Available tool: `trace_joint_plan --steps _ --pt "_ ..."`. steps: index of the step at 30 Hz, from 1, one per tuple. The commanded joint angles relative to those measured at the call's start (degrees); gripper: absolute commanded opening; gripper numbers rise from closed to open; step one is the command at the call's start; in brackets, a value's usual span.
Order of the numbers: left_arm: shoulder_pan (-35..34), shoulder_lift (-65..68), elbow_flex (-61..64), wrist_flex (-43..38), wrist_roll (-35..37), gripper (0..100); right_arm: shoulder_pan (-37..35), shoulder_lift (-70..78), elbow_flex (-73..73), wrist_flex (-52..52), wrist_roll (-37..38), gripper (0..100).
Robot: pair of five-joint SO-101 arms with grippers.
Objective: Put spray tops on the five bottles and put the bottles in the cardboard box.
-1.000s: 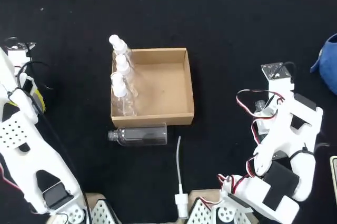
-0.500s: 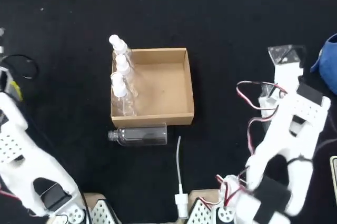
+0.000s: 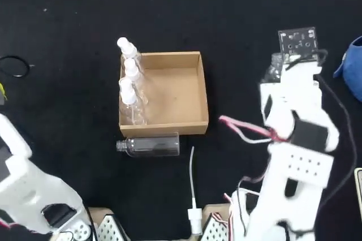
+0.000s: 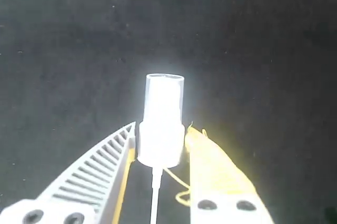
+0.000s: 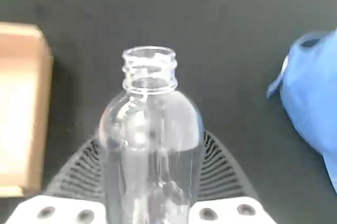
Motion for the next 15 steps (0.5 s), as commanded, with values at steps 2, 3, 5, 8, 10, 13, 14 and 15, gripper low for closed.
trace_joint_plan --steps 2,3,5,8,10,13,14,15 --pt "1.01 -16.00 6.99 -5.71 6.42 3 -6.77 -7.96 -0.92 -0.26 -4.04 1.0" --pt "1.98 -18.37 8.66 -6.42 8.00 3 -8.53 -9.36 -1.36 -0.35 -4.92 1.0" --pt "4.53 -22.86 11.38 -7.82 12.13 3 -12.40 -11.74 -2.42 -0.97 -7.21 1.0" --pt "9.10 -30.07 14.37 -10.11 18.55 3 -17.23 -14.81 -3.82 -3.43 -11.52 1.0" --pt "11.82 -35.25 15.78 -11.34 21.98 3 -20.48 -16.66 -4.09 -5.27 -13.80 1.0" --pt "16.04 -42.64 17.71 -13.01 25.76 3 -24.44 -19.12 -3.74 -7.74 -15.91 1.0" --pt "17.45 -44.48 18.15 -13.63 26.73 3 -25.32 -19.65 -3.74 -8.44 -16.70 1.0" --pt "18.95 -46.42 18.51 -14.24 27.87 3 -26.11 -20.18 -3.74 -9.14 -17.67 1.0"
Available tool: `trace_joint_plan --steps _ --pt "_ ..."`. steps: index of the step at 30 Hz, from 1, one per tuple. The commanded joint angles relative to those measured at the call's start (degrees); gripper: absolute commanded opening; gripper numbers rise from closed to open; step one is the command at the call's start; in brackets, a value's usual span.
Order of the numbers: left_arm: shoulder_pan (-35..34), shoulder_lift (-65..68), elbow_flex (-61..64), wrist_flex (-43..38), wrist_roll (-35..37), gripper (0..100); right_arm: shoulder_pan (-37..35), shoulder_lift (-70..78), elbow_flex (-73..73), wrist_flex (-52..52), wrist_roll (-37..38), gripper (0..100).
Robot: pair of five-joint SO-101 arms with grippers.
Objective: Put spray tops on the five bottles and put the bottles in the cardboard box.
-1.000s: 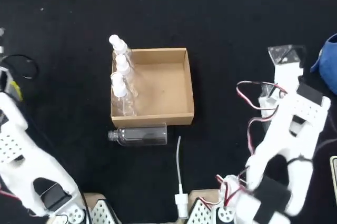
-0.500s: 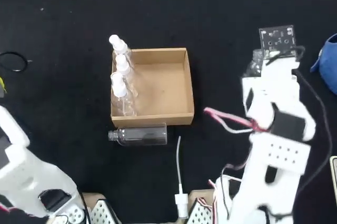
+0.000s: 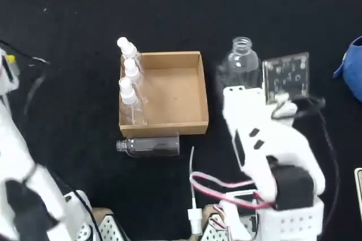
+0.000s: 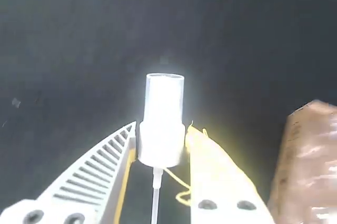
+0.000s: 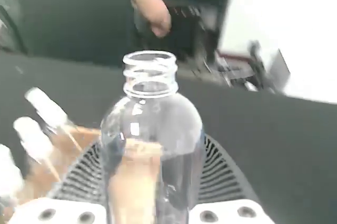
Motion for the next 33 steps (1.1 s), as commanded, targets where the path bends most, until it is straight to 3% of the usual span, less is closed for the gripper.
trace_joint_plan --steps 1,8,16,25,33 --pt "7.16 -11.16 0.66 -3.60 5.98 3 -3.87 -2.59 -3.65 -4.04 -3.52 1.0" --pt "17.89 -17.14 0.31 -11.43 13.54 3 -9.85 -5.32 5.49 -16.00 -6.51 1.0" --pt "29.23 -18.90 -0.92 -21.45 17.23 3 -10.46 -15.34 22.55 -29.80 -6.42 1.0" --pt "46.64 -19.78 -3.65 -33.58 17.05 3 -11.43 -17.45 33.27 -35.78 -6.42 1.0" --pt "58.24 -19.08 -2.77 -38.33 16.79 3 -15.56 -17.71 37.49 -35.78 -6.51 1.0"
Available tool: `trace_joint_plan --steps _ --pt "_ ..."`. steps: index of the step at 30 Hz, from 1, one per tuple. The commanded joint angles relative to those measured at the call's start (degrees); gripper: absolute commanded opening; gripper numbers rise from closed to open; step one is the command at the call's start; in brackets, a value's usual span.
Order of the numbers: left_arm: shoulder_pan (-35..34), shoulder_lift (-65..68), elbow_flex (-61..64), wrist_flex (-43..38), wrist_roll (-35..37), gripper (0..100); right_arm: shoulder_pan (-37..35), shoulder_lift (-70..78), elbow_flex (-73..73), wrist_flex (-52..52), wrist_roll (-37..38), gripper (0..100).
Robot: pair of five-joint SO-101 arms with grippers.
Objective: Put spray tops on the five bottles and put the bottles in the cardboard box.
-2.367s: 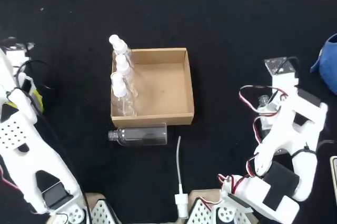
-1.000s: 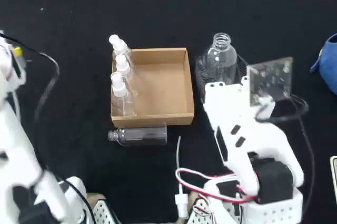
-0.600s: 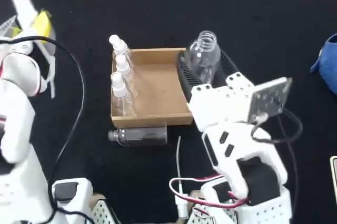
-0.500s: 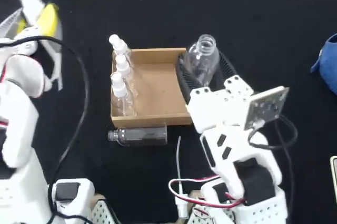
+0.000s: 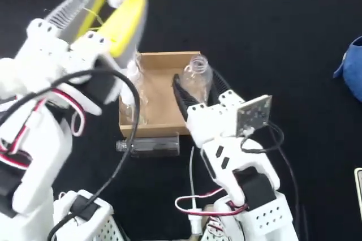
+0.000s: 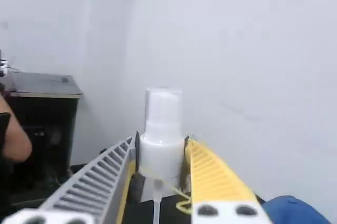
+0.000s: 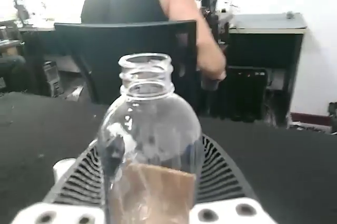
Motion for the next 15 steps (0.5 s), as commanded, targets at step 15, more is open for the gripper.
trace_joint_plan --steps 15 --pt "13.58 -0.70 19.65 -29.19 0.18 3 -0.70 -1.89 0.13 -1.67 -0.09 1.0"
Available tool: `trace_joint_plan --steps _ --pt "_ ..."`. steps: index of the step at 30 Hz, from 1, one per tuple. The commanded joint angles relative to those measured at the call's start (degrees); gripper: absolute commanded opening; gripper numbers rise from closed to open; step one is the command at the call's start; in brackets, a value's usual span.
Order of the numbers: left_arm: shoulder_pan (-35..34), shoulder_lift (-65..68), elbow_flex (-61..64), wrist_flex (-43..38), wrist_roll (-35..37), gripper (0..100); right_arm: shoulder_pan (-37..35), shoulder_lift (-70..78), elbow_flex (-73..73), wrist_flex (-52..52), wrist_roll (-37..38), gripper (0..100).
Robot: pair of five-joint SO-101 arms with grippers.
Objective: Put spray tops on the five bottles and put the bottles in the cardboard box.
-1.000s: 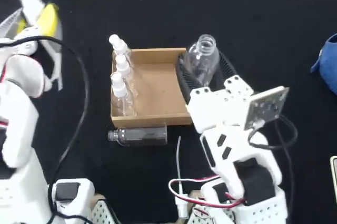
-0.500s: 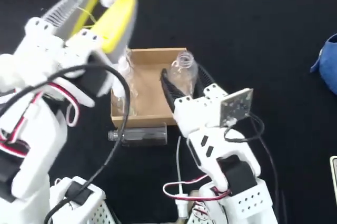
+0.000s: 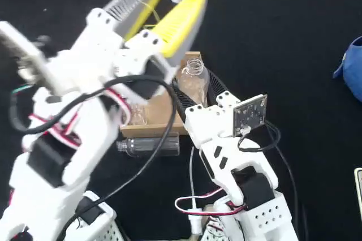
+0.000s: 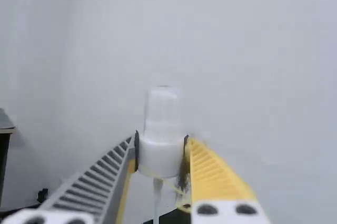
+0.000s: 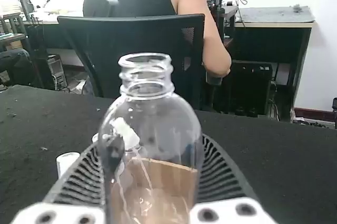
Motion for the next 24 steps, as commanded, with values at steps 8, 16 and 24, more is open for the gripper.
trace_joint_plan --steps 8,16,24 --pt "2.59 -0.70 6.37 -2.81 0.18 3 -0.44 -1.89 -0.40 -1.67 0.00 1.0" --pt "2.33 -0.79 13.05 -2.81 0.18 3 -0.44 -1.89 -0.40 -1.67 0.00 1.0" --pt "2.33 -6.51 18.42 2.02 0.53 9 -0.35 -1.89 -0.40 -1.67 0.00 1.0"
